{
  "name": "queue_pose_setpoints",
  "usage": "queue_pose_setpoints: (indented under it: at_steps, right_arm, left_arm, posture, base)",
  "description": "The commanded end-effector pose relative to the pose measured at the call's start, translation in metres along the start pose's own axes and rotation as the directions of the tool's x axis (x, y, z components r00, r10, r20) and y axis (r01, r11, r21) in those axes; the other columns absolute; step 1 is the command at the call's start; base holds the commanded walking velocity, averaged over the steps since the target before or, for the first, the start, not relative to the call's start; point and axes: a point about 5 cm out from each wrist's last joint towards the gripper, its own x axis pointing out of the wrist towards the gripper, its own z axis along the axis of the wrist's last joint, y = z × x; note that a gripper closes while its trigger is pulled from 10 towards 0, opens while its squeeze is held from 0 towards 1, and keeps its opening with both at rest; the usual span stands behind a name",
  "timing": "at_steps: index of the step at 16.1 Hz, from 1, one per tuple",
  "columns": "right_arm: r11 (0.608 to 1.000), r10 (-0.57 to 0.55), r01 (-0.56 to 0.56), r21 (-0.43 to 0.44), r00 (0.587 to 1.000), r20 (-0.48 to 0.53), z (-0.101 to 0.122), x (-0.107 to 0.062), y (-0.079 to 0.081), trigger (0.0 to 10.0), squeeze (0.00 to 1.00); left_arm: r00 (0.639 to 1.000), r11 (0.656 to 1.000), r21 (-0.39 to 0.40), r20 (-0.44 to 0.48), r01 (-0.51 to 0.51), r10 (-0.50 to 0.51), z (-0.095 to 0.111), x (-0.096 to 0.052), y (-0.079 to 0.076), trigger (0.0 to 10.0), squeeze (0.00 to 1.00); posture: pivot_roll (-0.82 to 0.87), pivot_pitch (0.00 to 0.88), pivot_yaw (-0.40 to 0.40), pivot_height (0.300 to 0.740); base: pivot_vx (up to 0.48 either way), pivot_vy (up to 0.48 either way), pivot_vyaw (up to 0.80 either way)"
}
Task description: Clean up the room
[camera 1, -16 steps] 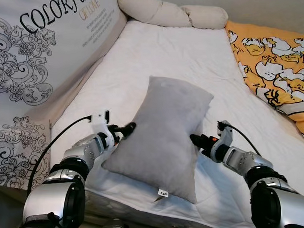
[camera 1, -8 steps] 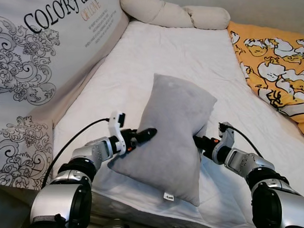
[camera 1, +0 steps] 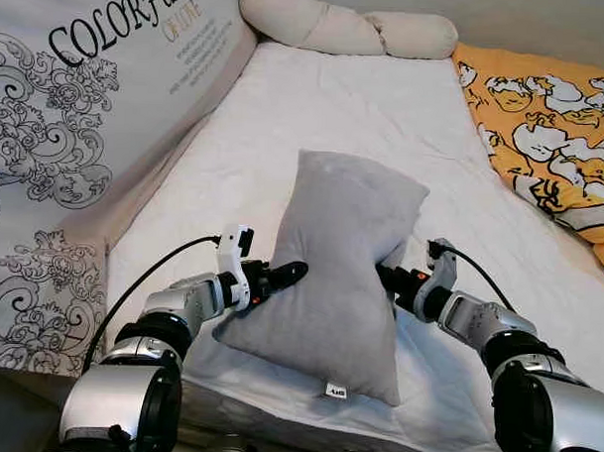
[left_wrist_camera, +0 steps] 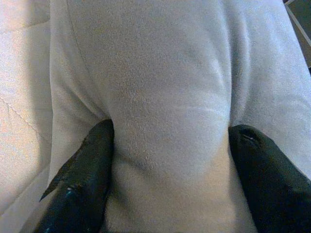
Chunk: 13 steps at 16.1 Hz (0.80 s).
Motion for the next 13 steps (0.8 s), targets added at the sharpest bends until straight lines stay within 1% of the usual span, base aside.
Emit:
queue_pose_setpoints:
  at_steps: [1,2,4,6,7,8,10,11,13]
  right_arm:
    - [0.998,0.055,-0.055,-0.017,0.998,0.004,0.002,0.005,0.01,0.0,0.0]
    - [0.998,0.059,-0.059,-0.014,0.998,0.011,0.002,0.006,0.011,0.0,0.0]
    - [0.998,0.055,-0.055,-0.016,0.998,0.022,0.002,0.007,0.012,0.0,0.0]
    - [0.997,0.055,-0.054,-0.047,0.998,0.024,0.001,0.009,0.013,0.0,0.0]
    - [0.998,0.062,-0.061,-0.033,0.998,0.031,0.001,0.01,0.015,0.0,0.0]
    - [0.997,0.076,-0.075,-0.025,0.996,0.049,0.002,0.011,0.018,0.0,0.0]
    - [0.996,0.092,-0.09,-0.023,0.991,0.098,0.008,0.014,0.025,0.0,0.0]
    - [0.996,0.091,-0.088,-0.028,0.99,0.104,0.01,0.016,0.027,0.0,0.0]
    - [0.992,0.107,-0.1,-0.072,0.989,0.102,0.012,0.02,0.036,0.0,0.0]
  left_arm:
    - [0.999,1.0,-0.001,-0.049,0.003,-0.003,-0.011,0.005,-0.003,0.0,0.0]
    - [0.999,1.0,0.021,-0.037,-0.006,0.007,-0.009,0.006,-0.003,0.0,0.0]
    - [0.999,0.999,0.038,-0.031,-0.017,0.018,-0.007,0.007,-0.004,0.0,0.0]
    - [0.999,0.999,0.048,-0.024,-0.02,0.021,-0.004,0.008,-0.005,0.0,0.0]
    - [0.999,0.994,0.105,-0.027,-0.016,0.019,0.0,0.01,-0.008,0.0,0.0]
    - [0.999,0.98,0.196,-0.016,-0.026,0.03,0.005,0.011,-0.01,0.0,0.0]
    - [0.999,0.969,0.247,0.022,-0.033,0.029,0.015,0.015,-0.018,0.0,0.0]
    - [0.999,0.967,0.252,0.028,-0.029,0.023,0.016,0.016,-0.021,0.0,0.0]
    - [0.995,0.972,0.233,0.094,-0.039,0.017,0.025,0.017,-0.029,0.0,0.0]
  posture:
    - [0.04,0.0,-0.013,0.74]
    - [0.05,0.0,-0.014,0.74]
    - [0.05,0.0,-0.019,0.74]
    - [0.06,0.0,-0.027,0.74]
    - [0.07,0.0,-0.029,0.74]
    - [0.07,0.0,-0.027,0.74]
    - [0.07,0.0,-0.027,0.74]
    - [0.08,0.0,-0.03,0.74]
    - [0.08,0.0,-0.023,0.74]
  base:
    - [0.0,0.0,0.0]
    - [0.0,0.0,0.0]
    - [0.0,0.0,0.0]
    - [0.0,0.0,0.0]
    - [0.0,0.0,0.0]
    - [0.0,0.0,0.0]
    - [0.0,0.0,0.0]
    - [0.0,0.0,0.0]
    - [0.0,0.0,0.0]
